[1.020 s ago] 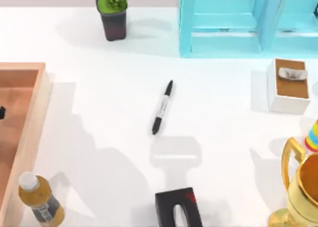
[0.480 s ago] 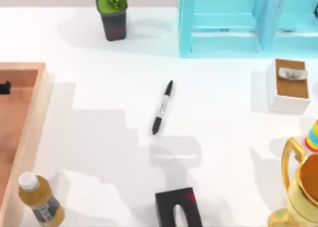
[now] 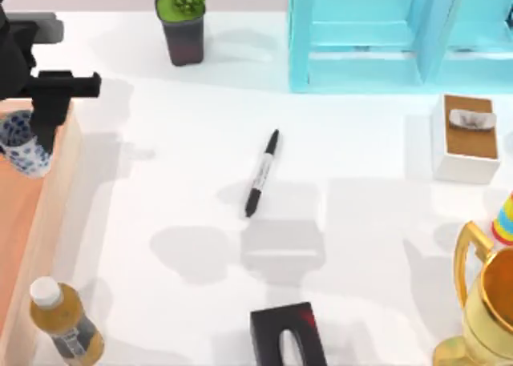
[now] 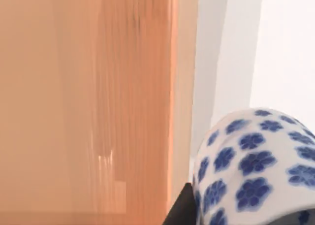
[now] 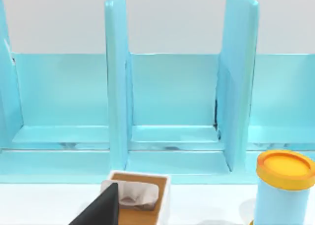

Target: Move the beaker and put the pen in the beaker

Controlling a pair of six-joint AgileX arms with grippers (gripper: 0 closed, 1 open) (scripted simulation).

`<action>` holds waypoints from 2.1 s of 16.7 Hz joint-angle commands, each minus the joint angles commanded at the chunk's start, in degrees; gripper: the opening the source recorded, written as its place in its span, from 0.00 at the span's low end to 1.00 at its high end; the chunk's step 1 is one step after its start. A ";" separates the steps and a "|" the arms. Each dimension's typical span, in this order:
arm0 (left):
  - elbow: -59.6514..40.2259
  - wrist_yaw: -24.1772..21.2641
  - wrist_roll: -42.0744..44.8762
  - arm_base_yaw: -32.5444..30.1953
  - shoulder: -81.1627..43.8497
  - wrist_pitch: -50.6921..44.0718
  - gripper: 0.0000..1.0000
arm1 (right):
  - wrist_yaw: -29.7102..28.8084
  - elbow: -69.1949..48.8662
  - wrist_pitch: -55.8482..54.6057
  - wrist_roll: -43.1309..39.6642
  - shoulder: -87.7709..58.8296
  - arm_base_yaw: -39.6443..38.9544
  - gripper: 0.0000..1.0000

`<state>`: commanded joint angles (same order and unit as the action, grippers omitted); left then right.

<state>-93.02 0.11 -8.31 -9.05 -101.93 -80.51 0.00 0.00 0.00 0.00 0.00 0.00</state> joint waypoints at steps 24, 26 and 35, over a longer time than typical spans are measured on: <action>-18.49 -0.29 -11.34 -12.16 -24.50 4.73 0.00 | 0.00 0.00 0.00 0.00 0.00 0.00 1.00; -17.51 -0.30 -11.53 -12.00 -24.69 5.76 0.00 | 0.00 0.00 0.00 0.00 0.00 0.00 1.00; -10.31 -0.28 -11.37 -12.33 -25.57 14.40 0.00 | 0.00 0.00 0.00 0.00 0.00 0.00 1.00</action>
<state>-103.33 -0.17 -19.68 -21.38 -127.50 -66.11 0.00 0.00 0.00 0.00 0.00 0.00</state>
